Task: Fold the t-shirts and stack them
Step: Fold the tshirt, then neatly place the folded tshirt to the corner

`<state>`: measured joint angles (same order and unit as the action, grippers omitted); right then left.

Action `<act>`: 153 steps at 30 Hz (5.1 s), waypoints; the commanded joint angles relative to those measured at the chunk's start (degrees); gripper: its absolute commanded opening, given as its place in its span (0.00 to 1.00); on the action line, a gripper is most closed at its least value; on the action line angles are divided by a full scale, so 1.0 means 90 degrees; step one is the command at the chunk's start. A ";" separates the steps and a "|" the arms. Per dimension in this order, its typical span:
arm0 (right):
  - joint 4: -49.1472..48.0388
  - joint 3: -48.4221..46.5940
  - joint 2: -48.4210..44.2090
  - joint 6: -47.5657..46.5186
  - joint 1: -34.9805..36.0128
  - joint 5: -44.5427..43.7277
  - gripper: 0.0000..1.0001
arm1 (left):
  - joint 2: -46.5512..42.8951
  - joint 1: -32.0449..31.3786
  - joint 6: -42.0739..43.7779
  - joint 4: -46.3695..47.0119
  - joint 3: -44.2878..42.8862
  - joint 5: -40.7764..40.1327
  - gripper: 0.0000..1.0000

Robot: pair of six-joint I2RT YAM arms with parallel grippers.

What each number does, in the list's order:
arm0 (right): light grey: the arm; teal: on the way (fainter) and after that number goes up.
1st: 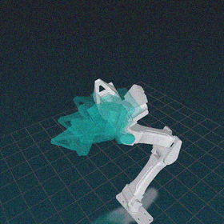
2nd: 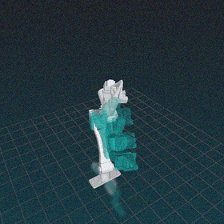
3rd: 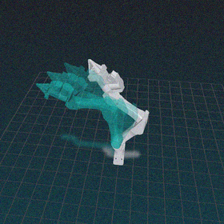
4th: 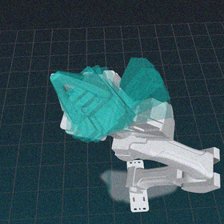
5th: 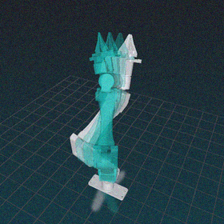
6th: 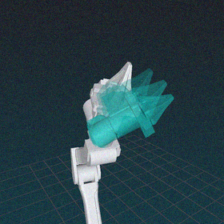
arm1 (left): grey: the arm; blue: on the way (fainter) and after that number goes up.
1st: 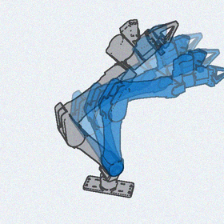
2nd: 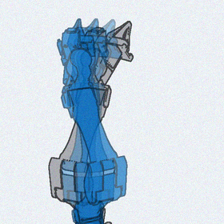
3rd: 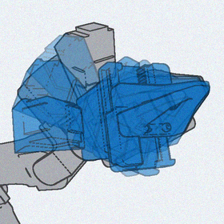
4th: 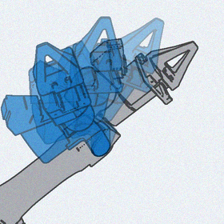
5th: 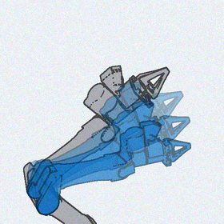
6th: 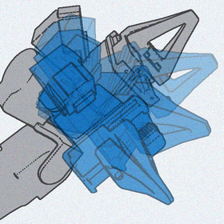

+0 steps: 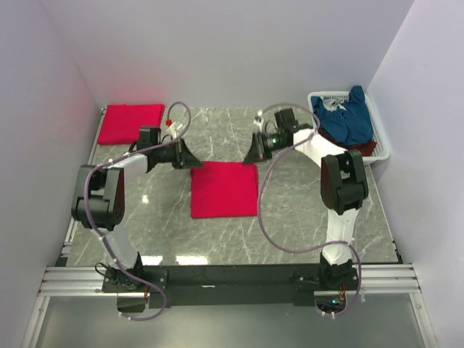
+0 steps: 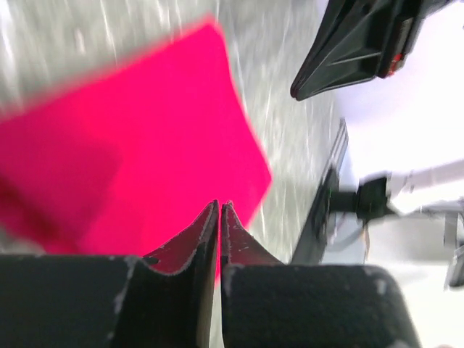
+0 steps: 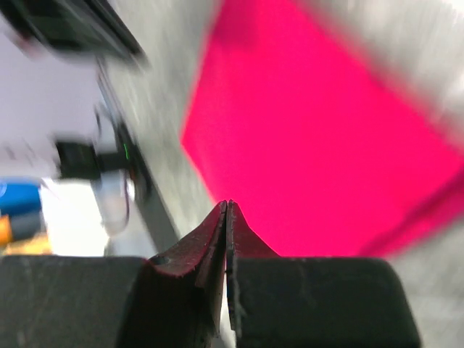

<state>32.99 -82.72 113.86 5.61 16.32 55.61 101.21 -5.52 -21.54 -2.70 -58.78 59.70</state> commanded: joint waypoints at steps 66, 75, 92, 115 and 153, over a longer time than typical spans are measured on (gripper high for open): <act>-0.0745 -0.1053 0.0805 -0.1619 0.5297 -0.6160 0.46 | -0.3315 0.3826 -0.0272 -0.1878 0.1540 -0.1613 0.99; -0.0805 -0.0916 0.0826 -0.1726 0.5267 -0.5936 0.03 | -0.3209 0.3817 -0.0399 -0.1480 0.1873 -0.1654 0.99; -0.1010 -0.0702 -0.0425 -0.1434 0.4252 -0.4207 0.00 | -0.0846 0.1523 -0.2752 0.2329 0.2860 -0.1194 0.99; -0.1117 -0.1395 0.0151 -0.0770 0.4213 -0.4197 0.00 | 0.0669 0.0106 -0.4355 0.2282 0.1952 -0.2825 0.71; -0.1010 -0.0820 -0.0648 -0.0086 0.3198 -0.3114 0.76 | 0.1118 -0.0539 -0.1554 -0.0334 -0.0810 -0.6163 0.01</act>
<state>23.57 -91.64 114.89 3.44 49.95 23.42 110.39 -11.07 -45.95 2.81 -61.58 16.34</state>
